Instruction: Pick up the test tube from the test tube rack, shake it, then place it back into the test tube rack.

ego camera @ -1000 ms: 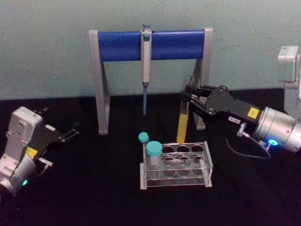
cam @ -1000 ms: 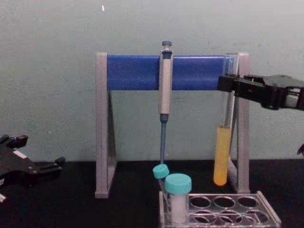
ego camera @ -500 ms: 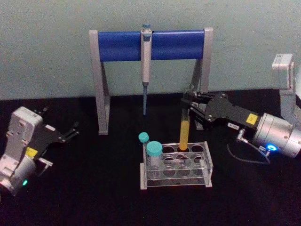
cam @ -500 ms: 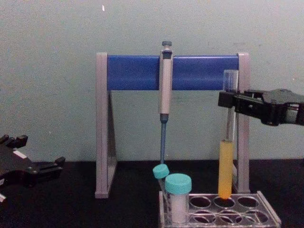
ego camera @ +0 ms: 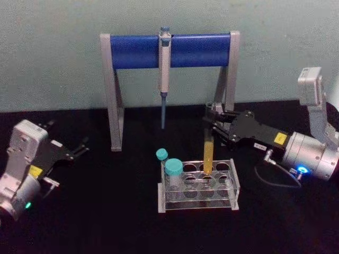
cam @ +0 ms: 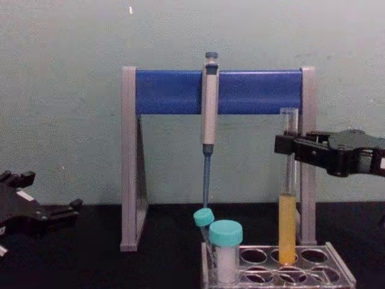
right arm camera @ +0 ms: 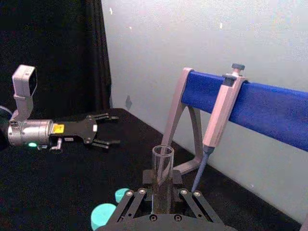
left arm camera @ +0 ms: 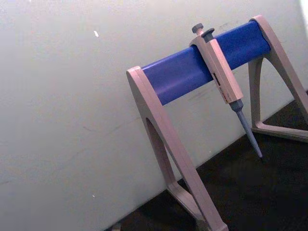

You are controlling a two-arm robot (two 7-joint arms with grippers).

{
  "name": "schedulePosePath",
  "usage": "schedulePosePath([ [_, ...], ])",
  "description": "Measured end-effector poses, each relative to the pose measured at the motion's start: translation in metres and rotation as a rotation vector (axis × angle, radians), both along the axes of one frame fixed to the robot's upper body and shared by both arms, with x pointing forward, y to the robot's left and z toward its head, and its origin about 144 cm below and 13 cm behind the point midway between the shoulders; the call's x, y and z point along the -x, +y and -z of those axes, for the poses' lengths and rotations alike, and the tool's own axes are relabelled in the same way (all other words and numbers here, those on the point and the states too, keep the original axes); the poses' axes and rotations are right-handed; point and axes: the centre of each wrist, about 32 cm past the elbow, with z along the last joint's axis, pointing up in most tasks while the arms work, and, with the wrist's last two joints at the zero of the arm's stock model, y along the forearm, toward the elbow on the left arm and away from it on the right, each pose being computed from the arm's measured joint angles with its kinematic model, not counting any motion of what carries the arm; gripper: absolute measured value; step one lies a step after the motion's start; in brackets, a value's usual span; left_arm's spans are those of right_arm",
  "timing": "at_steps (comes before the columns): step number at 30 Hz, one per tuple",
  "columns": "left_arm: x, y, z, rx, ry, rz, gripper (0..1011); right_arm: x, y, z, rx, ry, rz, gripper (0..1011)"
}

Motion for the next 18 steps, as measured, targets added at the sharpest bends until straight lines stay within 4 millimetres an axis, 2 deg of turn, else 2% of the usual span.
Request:
schedulePosePath([
  [18,0.0,0.0,0.0,0.0,0.0,0.0,1001,-0.006,0.003,0.011,0.026,0.035,0.001,229],
])
